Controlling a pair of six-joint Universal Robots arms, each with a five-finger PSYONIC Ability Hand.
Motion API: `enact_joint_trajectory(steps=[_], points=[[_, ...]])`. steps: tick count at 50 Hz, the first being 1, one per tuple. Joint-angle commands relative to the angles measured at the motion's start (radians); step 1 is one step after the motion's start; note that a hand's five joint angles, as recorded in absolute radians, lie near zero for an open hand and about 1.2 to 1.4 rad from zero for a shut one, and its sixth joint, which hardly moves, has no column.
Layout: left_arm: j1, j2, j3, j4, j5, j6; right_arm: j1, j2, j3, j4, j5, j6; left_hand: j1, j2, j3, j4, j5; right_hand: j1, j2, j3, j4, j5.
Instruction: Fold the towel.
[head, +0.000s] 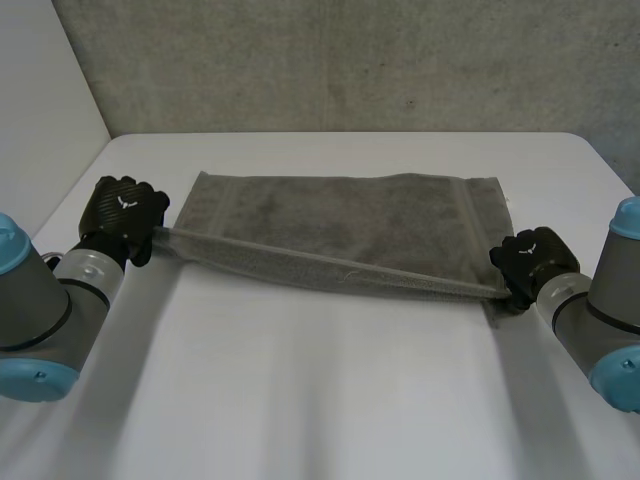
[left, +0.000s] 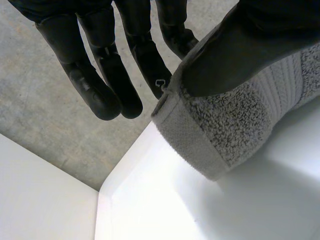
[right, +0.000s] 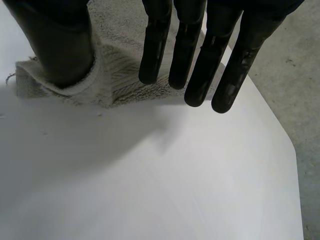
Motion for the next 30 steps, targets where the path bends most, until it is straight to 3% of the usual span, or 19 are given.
enact_joint_trajectory(steps=[1, 2, 13, 14, 15, 16, 17, 30], points=[[0.003, 0.000, -0.001, 0.003, -0.002, -0.001, -0.002, -0.003, -0.010, 0.012, -0.004, -0.004, -0.083, -0.125, -0.156, -0.127, -0.310, 0.457, 0.450, 0.452, 0.458, 0.445], [0.001, 0.000, -0.001, 0.003, -0.002, -0.001, 0.000, -0.007, -0.014, 0.014, 0.000, -0.010, -0.083, -0.125, -0.156, -0.127, -0.310, 0.670, 0.662, 0.664, 0.671, 0.657], [-0.001, 0.023, -0.012, 0.003, -0.003, -0.002, 0.000, -0.197, 0.018, -0.075, -0.001, -0.014, -0.083, -0.125, -0.156, -0.127, -0.310, 0.679, 0.672, 0.674, 0.681, 0.667], [-0.001, 0.023, -0.013, 0.003, -0.003, -0.002, 0.001, -0.192, 0.018, -0.045, -0.001, -0.013, -0.083, -0.125, -0.156, -0.127, -0.310, 0.518, 0.511, 0.513, 0.519, 0.505], [-0.001, 0.023, -0.013, 0.003, -0.003, -0.002, 0.001, -0.192, 0.018, -0.044, -0.001, -0.013, -0.083, -0.125, -0.156, -0.127, -0.310, 0.516, 0.509, 0.511, 0.517, 0.504], [-0.002, 0.023, -0.013, 0.003, -0.003, -0.002, 0.003, -0.182, 0.018, -0.010, -0.006, -0.002, -0.083, -0.125, -0.156, -0.127, -0.310, 0.161, 0.154, 0.156, 0.163, 0.149], [-0.002, 0.022, -0.013, 0.003, -0.003, -0.002, 0.003, -0.157, 0.018, 0.011, -0.001, -0.008, -0.083, -0.125, -0.156, -0.127, -0.310, 0.024, 0.017, 0.019, 0.025, 0.012], [-0.004, 0.015, -0.015, 0.003, -0.002, -0.001, -0.040, 0.056, -0.054, 0.054, -0.001, -0.008, -0.083, -0.125, -0.156, -0.127, -0.310, 0.043, 0.036, 0.038, 0.045, 0.031]])
